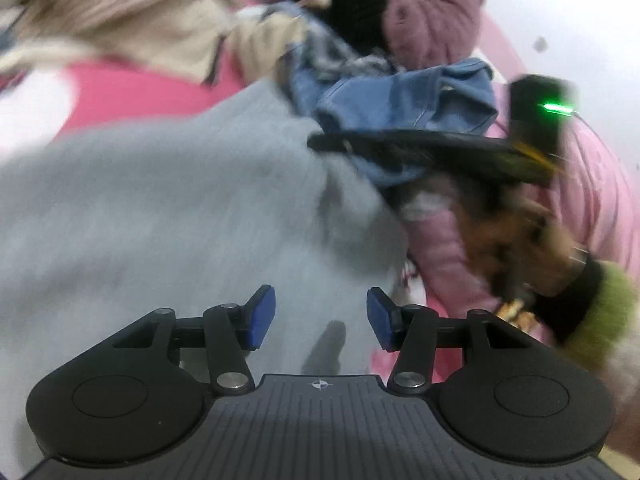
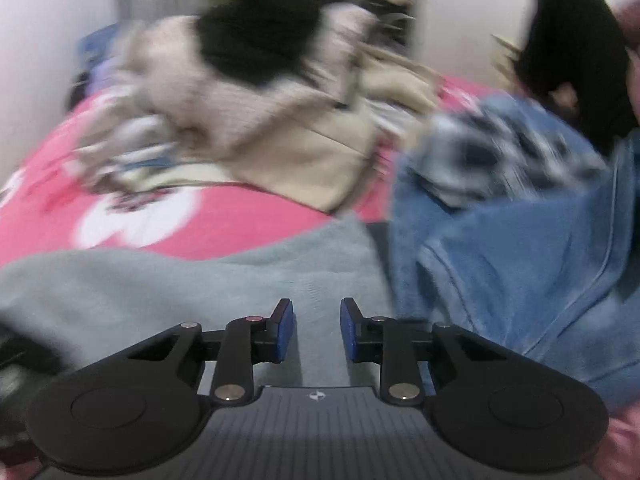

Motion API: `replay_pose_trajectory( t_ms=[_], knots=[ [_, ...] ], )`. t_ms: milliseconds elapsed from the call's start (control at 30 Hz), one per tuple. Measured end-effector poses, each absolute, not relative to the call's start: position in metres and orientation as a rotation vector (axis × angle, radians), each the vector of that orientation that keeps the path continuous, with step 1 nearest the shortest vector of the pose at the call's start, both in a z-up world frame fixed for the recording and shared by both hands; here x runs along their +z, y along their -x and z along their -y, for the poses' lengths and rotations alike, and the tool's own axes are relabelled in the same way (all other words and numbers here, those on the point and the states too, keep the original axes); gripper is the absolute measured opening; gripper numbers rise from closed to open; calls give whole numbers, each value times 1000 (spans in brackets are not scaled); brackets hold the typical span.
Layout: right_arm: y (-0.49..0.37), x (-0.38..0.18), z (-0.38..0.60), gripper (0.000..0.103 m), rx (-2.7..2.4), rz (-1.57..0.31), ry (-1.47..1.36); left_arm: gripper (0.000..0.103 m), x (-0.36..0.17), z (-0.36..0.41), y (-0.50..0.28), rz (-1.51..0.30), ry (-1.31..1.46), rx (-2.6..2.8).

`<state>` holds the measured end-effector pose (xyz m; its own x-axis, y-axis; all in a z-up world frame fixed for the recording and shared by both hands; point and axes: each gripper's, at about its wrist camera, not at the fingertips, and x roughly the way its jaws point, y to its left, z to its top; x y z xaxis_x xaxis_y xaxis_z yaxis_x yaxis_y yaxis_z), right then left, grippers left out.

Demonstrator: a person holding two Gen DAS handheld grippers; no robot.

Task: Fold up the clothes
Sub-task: 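Open the right gripper and release the grey sweatpants end, then grasp the folded sweatpants edge with both grippers side by side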

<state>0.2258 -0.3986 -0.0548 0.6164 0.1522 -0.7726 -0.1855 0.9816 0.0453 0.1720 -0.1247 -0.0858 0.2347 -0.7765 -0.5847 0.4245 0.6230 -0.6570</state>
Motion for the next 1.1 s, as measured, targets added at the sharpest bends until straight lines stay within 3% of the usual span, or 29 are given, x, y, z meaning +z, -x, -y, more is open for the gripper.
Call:
replay_pose_trajectory(
  t_ms=[100,233,433,667,800,900,1000,1100],
  knots=[
    [-228,-70,409,33,139,-892,-74,51,-80,92,-153,-1027,408,-846],
    [-202,-46,405,34,64,-800,-78,51,-63,51,-134,-979,426,-821],
    [-90,45,399,36,85,-519,-191,53,-30,-37,-111,-868,416,-627],
    [25,107,359,40,292,-346,-391,53,-27,-114,-85,-918,380,-382],
    [49,86,313,42,392,-426,-431,53,-45,-128,-72,-978,376,-326],
    [46,46,276,42,372,-615,-395,53,-50,-117,-58,-969,339,-375],
    [36,13,242,42,298,-755,-288,53,-43,-87,-42,-912,211,-511],
    [28,-2,212,42,248,-772,-113,54,-39,-44,-32,-844,19,-652]
  ],
)
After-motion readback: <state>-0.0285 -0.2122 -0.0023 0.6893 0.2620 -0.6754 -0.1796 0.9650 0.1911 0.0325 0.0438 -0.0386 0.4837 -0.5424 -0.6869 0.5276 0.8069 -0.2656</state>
